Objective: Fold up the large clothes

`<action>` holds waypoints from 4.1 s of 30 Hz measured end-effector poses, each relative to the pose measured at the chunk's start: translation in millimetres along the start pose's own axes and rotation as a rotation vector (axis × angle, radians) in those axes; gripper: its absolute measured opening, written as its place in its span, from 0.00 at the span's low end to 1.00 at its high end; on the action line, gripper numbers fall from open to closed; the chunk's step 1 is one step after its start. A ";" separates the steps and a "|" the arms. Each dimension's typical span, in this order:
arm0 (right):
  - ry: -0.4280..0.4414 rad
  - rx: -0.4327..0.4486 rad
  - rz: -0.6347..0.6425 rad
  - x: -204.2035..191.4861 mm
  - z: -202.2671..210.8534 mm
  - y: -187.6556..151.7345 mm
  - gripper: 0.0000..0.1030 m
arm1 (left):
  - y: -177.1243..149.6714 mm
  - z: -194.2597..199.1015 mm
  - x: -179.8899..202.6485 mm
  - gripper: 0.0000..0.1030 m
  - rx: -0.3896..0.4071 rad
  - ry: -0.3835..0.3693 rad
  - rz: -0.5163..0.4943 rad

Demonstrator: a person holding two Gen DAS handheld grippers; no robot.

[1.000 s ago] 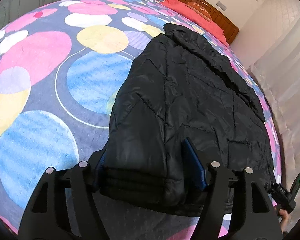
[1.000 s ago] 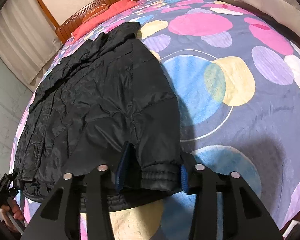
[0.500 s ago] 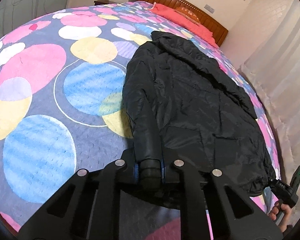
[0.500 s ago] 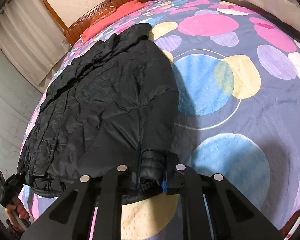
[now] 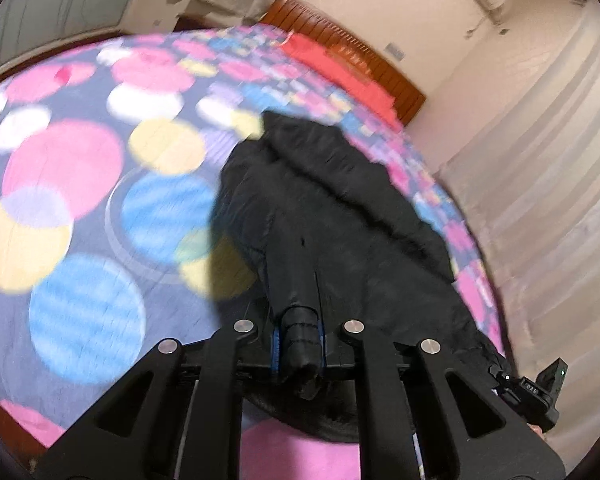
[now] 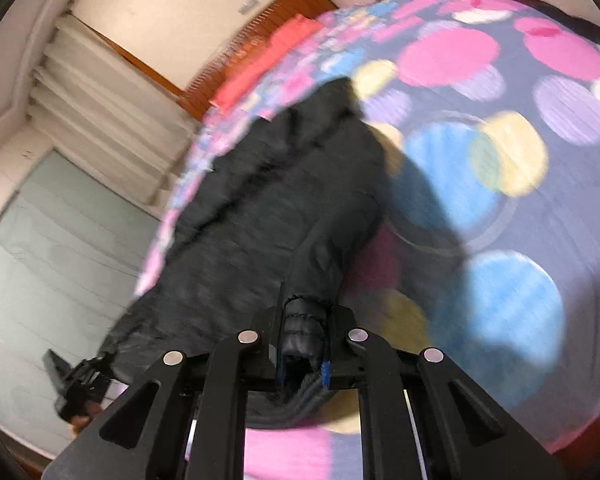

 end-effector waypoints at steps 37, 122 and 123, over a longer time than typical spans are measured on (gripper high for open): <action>-0.140 0.069 -0.041 -23.5 -241.6 317.1 0.11 | 288.6 -292.4 4.3 0.11 -0.053 0.199 -0.022; -0.640 -0.002 0.414 -17.8 -319.3 278.5 0.67 | 239.9 -361.1 -38.6 0.85 -0.146 0.565 -0.256; -0.628 -0.004 0.403 -20.0 -313.2 276.9 0.67 | 238.3 -353.6 -37.7 0.85 -0.159 0.540 -0.236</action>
Point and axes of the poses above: each gripper's, at about its wrist camera, not at the fingertips, and z roughly against the way its jaws point, x to its right, y to its top, the point moved 10 cm from there along -z, roughly the way its jaws point, and after that the axes turned 3 degrees about -x, right-handed, at the moved point
